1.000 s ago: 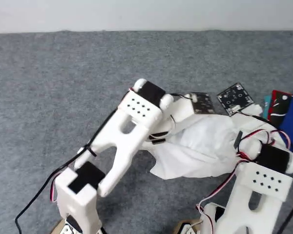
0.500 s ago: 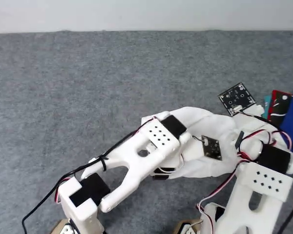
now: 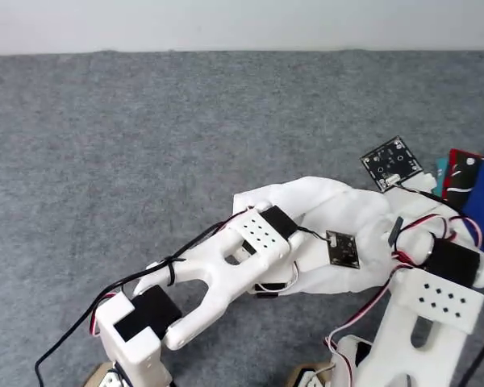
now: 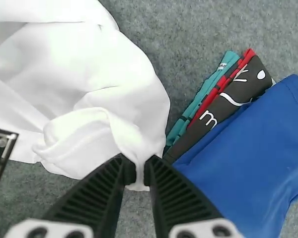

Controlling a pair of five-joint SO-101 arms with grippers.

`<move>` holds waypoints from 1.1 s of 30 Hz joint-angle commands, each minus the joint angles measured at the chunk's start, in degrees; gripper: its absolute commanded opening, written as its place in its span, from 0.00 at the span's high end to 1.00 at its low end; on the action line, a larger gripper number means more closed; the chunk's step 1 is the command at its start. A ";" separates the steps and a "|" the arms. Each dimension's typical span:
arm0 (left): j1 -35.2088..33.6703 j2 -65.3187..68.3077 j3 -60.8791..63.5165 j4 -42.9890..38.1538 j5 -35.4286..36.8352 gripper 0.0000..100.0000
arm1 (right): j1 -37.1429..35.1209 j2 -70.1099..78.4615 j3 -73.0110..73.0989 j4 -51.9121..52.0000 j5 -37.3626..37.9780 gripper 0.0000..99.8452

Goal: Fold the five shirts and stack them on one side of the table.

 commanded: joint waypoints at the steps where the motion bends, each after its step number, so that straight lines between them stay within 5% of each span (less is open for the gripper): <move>1: -0.26 -2.55 -0.04 -0.97 0.53 0.90 | 0.84 -0.48 -0.97 -1.10 -0.35 0.99; 27: -0.35 5.19 -4.00 -2.99 6.33 0.83 | 0.84 -0.48 -0.97 -0.75 -0.44 0.99; 33: -0.18 10.90 -6.81 -2.02 7.21 0.94 | 0.84 -0.57 -1.05 -0.57 -0.35 0.99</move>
